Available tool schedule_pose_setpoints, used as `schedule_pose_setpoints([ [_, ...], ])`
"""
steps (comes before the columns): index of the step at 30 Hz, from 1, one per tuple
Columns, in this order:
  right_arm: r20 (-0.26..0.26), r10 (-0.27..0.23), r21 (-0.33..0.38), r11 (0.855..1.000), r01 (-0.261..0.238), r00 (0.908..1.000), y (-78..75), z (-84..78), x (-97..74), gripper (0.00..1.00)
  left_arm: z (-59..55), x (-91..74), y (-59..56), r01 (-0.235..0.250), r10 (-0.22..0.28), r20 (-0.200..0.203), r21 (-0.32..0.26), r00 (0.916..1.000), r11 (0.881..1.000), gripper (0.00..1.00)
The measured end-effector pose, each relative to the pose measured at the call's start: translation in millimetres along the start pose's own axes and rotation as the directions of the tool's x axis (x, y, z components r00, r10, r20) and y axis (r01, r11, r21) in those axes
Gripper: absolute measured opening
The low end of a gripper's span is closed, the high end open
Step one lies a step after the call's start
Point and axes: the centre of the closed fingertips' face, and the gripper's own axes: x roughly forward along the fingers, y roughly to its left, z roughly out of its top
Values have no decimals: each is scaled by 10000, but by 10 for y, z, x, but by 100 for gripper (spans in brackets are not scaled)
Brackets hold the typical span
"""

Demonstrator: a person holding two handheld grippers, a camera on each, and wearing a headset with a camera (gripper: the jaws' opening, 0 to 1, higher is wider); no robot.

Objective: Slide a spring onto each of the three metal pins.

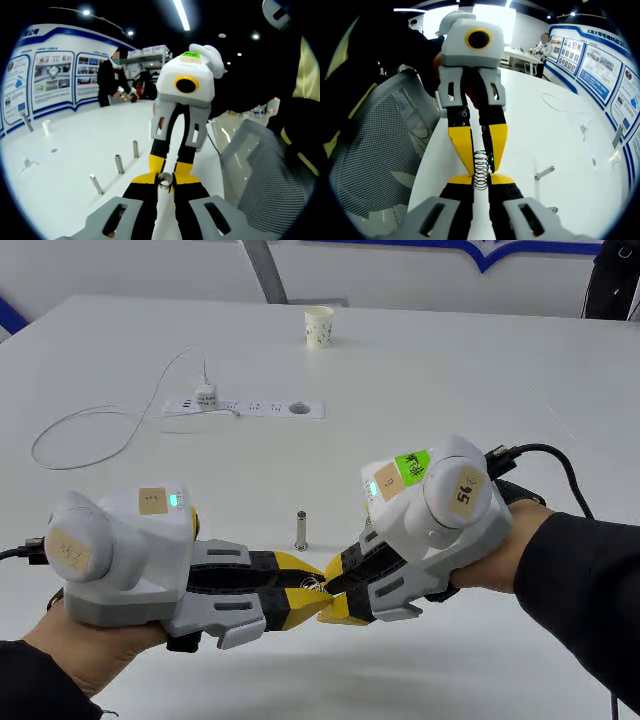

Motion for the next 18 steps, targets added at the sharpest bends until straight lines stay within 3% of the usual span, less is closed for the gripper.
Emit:
schedule_pose_setpoints([
  [7,196,-85,151,9999,82,9998,-34,16,-39,11,-14,-12,52,-202,202,-51,-38,9998,9998,15],
  [18,111,-78,86,9999,77,9999,-31,-1,-29,11,14,1,29,-106,105,59,69,9999,9999,11],
])
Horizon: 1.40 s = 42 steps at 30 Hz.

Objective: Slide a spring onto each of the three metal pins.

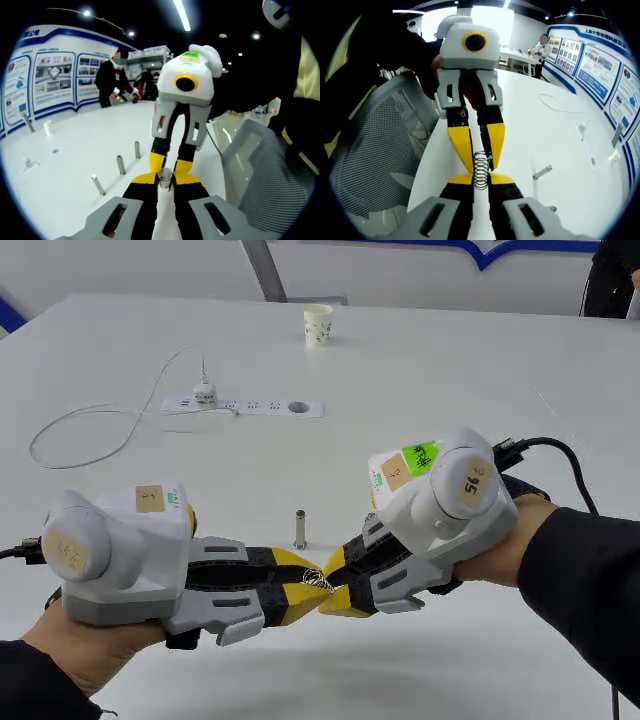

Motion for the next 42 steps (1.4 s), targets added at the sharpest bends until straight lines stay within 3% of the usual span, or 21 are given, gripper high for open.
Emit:
schedule_pose_setpoints([
  [27,-135,101,246,9996,-98,9999,50,-53,26,15,14,-3,-5,102,-102,6,-90,9999,9999,10],
  [37,-6,-328,737,9967,327,9995,-28,-87,-129,18,-5,-33,40,72,-71,-198,25,9998,10000,10],
  [42,65,-659,1082,9920,649,9978,-63,-162,-239,21,-14,-81,136,-43,44,-309,49,9995,10000,10],
])
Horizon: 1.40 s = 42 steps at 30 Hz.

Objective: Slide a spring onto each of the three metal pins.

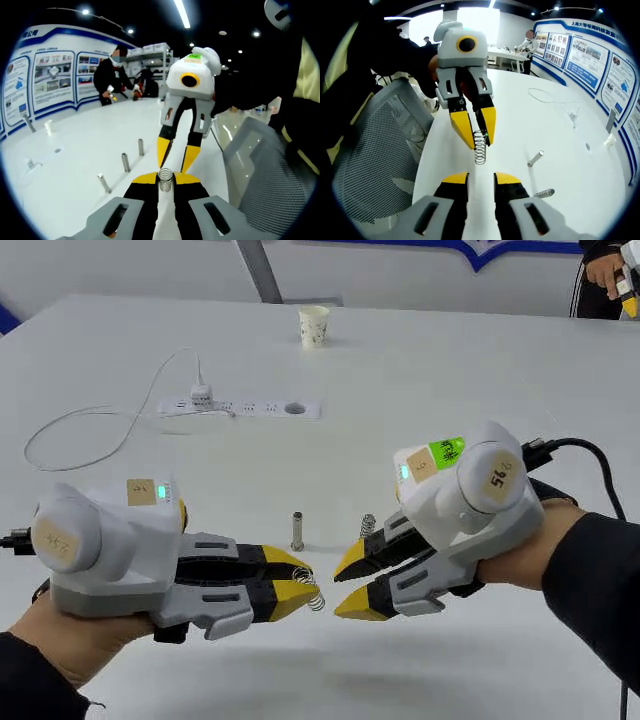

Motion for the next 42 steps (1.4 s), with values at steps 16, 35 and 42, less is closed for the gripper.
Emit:
schedule_pose_setpoints([
  [16,481,-1392,1367,9818,1315,9891,-173,-319,-330,30,-10,-81,229,-390,389,-138,-64,9991,9992,10],
  [35,809,-3167,3065,9101,2788,9451,-305,-751,-749,39,16,-110,567,-494,505,-745,161,9959,9986,10],
  [42,939,-3781,3466,8796,3258,9210,-357,-824,-867,44,66,-93,708,-507,528,-879,259,9947,9984,10],
])
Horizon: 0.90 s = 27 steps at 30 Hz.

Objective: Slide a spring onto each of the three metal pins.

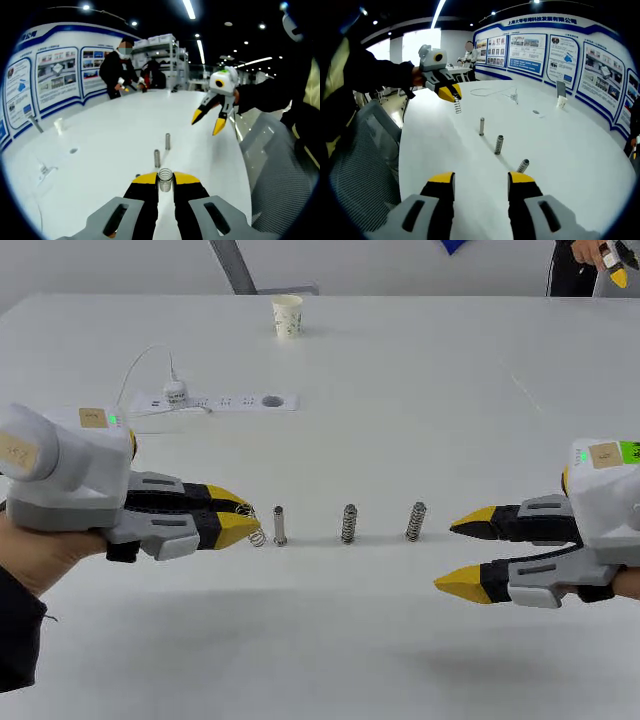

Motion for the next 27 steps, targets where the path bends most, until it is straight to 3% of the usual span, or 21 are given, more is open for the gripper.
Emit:
schedule_pose_setpoints([
  [16,317,-585,541,9969,567,9978,-97,-92,-104,50,155,148,295,64,-61,-205,142,9998,9999,10],
  [27,271,-783,793,9940,760,9966,-159,-172,-155,50,155,309,414,265,-258,-424,146,9988,9995,10],
])
